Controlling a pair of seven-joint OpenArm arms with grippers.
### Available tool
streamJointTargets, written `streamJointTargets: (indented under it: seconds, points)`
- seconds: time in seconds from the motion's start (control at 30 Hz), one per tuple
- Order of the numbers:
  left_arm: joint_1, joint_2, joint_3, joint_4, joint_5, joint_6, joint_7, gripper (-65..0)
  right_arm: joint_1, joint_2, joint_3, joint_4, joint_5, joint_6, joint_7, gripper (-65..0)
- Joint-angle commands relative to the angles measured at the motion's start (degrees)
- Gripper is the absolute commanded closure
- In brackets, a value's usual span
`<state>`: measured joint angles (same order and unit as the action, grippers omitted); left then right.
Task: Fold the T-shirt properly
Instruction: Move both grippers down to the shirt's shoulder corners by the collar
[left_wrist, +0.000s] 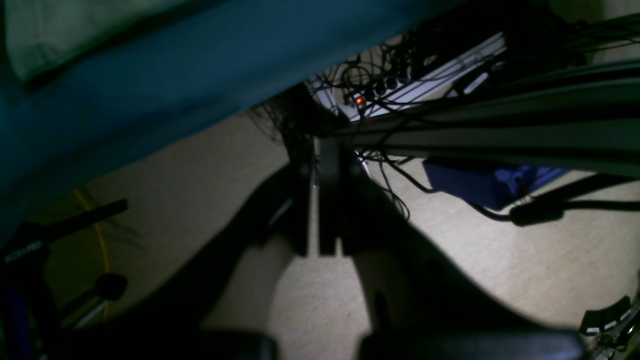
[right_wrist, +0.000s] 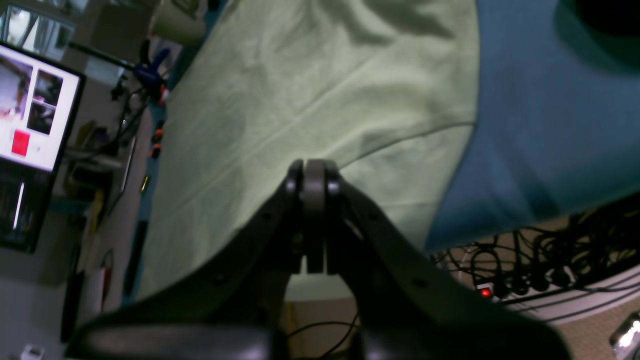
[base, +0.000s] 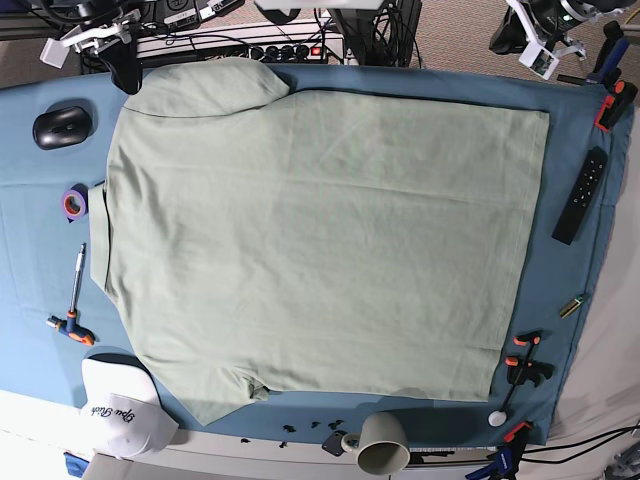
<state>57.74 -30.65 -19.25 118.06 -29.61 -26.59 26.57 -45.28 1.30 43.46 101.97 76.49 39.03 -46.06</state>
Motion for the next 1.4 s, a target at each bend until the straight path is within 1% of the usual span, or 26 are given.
streamJointTargets:
  seconds: [0.0,0.03,0.13,0.17,0.2,0.3,0.37,0.5,0.63,0.83,0.9,1.03,1.17,1.37]
  points:
    - [0.7,-0.5,-0.4,0.7,-0.4,-0.3,-1.0,-4.1,-0.7,0.2,0.5,0.8,1.4,1.0,1.0,0.0]
    - [0.6,-0.5,-0.4,0.7,-0.4,-0.3,-1.0,-4.1,-0.7,0.1,0.5,0.8,1.4,1.0,0.9,-1.8]
    - [0.7,-0.5,-0.4,0.7,-0.4,-0.3,-0.9,-4.1,-0.7,0.1,0.5,0.8,0.4,1.0,1.0,-22.6]
    - [0.6,-0.5,-0.4,0.7,-0.4,-0.3,-0.9,-4.2,-0.7,0.1,0.5,0.8,0.3,1.0,1.0,-26.3]
    - [0.6,-0.5,-0.4,0.7,-0.4,-0.3,-0.9,-4.2,-0.7,0.1,0.5,0.8,0.2,1.0,1.0,-26.8]
    - [0.3,-0.5,-0.4,0.7,-0.4,-0.3,-0.9,-4.2,-0.1,-0.1,0.5,0.5,-4.3,-1.8,1.6,-26.8]
    - [0.2,-0.5,-0.4,0.7,-0.5,-0.3,-0.9,-4.2,1.0,-0.7,0.5,-0.3,-6.1,-2.9,2.0,-26.8]
    - [0.2,-0.5,-0.4,0.7,-0.6,-0.3,-0.9,-4.2,3.6,-1.6,0.5,-3.4,-7.0,-3.1,1.9,-26.8]
    - [0.2,-0.5,-0.4,0.7,-0.5,-0.3,-0.9,-4.2,4.2,-1.6,1.0,-4.3,-7.4,-3.0,1.9,-26.8]
    - [0.2,-0.5,-0.4,0.7,-0.4,-0.3,-0.9,-4.2,4.5,-1.6,8.0,-4.3,-7.5,-3.0,2.6,-26.7]
    - [0.1,-0.5,-0.4,0.7,-0.5,-0.3,-1.0,-4.2,4.6,-1.6,9.0,-4.3,-7.5,-3.1,2.5,-26.7]
    - [-0.8,-0.5,-0.4,0.7,-0.4,-0.3,-1.0,-4.2,5.8,-1.6,8.1,-4.3,-7.6,-3.3,2.1,-26.7]
    - [-0.7,-0.5,-0.4,0.7,-0.4,-0.3,-1.0,-4.2,7.4,-1.7,6.8,-4.3,-10.6,-6.0,2.3,-26.7]
    - [-0.7,-0.5,-0.4,0.7,-0.5,-0.3,-0.9,-4.2,7.8,-1.8,6.8,-4.8,-10.6,-6.1,2.4,-26.7]
